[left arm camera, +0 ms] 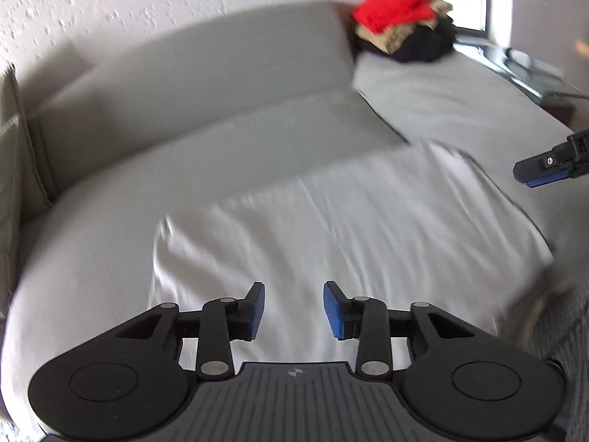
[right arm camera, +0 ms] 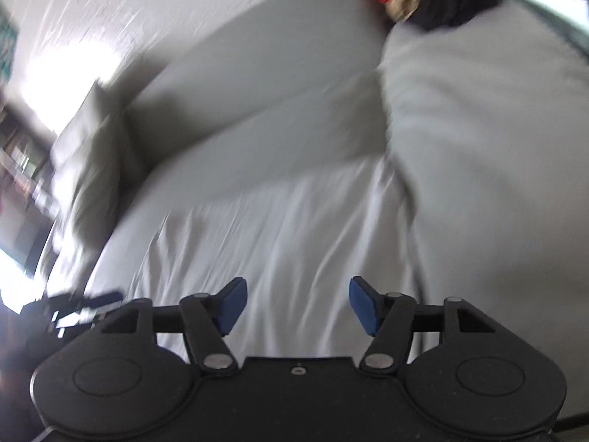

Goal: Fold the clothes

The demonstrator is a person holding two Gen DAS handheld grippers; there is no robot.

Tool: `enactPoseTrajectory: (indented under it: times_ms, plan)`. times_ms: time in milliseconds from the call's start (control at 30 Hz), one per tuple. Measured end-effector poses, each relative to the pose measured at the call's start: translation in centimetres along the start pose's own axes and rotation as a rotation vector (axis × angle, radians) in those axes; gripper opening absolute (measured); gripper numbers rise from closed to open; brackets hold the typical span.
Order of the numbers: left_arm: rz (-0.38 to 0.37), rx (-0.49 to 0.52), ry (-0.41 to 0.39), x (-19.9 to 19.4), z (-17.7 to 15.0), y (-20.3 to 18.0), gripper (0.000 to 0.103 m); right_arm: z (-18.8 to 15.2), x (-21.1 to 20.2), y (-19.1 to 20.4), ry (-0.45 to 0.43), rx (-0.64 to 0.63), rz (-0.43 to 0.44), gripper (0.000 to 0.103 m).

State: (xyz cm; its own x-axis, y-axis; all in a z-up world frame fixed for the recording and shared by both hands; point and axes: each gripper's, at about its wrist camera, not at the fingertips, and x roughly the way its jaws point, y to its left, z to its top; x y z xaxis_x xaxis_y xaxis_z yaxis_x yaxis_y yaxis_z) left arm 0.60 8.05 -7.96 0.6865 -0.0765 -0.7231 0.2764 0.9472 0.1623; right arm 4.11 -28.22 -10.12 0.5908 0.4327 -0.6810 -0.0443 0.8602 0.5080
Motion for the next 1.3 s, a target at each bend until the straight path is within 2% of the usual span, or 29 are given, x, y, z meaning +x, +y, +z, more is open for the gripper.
enactPoseTrajectory:
  times_ms: [67,200,233,267,333,367,400,467,533,700,900,1133,1200,1233,1300]
  plan:
    - [-0.008,-0.031,0.004,2.2,1.5,-1.0,0.036,2.3,1.2,-1.6,-0.009,0.077,-0.014,0.061]
    - [-0.042,-0.121,0.049,5.5,1.5,-1.2,0.034,4.8,3.6,-6.2,-0.022,0.233,-0.004,0.060]
    - [-0.051,-0.144,0.060,6.3,1.4,-1.3,0.033,5.3,4.1,-7.4,-0.028,0.268,0.001,0.057]
    - [-0.060,-0.167,0.072,7.1,1.4,-1.3,0.029,5.4,4.6,-8.2,-0.033,0.286,0.012,0.047]
    - [-0.072,-0.189,0.086,8.2,1.5,-1.5,0.029,5.2,6.2,-8.9,-0.012,0.321,0.011,0.035]
    - [-0.076,-0.185,0.088,8.4,1.6,-1.6,0.030,5.4,6.8,-9.0,-0.003,0.330,0.016,0.031]
    - [-0.079,-0.182,0.090,8.5,1.7,-1.8,0.032,5.6,7.2,-9.1,0.004,0.337,0.023,0.031]
    - [-0.071,-0.184,0.107,9.4,1.9,-1.8,0.034,6.1,7.9,-9.0,0.012,0.327,0.001,0.030]
    - [-0.070,-0.231,0.126,10.3,2.1,-1.5,0.037,6.4,8.7,-8.9,0.025,0.317,-0.028,0.029]
    - [-0.077,-0.324,0.152,11.0,2.3,-0.5,0.039,6.6,10.4,-8.1,0.083,0.268,-0.120,0.016]
    - [-0.071,-0.300,0.144,11.0,2.2,-0.6,0.040,6.7,11.7,-8.4,0.097,0.323,-0.086,0.016]
    - [-0.069,-0.294,0.140,11.0,2.1,-0.5,0.042,6.5,13.1,-7.3,0.095,0.266,-0.093,0.016]
    - [-0.066,-0.289,0.138,11.0,2.1,-0.6,0.042,6.4,13.2,-7.0,0.082,0.266,-0.099,0.013]
    - [-0.065,-0.286,0.137,11.0,2.1,-0.6,0.042,6.4,12.9,-6.9,0.067,0.272,-0.097,0.006]
    - [-0.067,-0.286,0.135,11.0,2.0,-0.5,0.043,6.2,12.0,-6.6,0.024,0.272,-0.100,0.004]
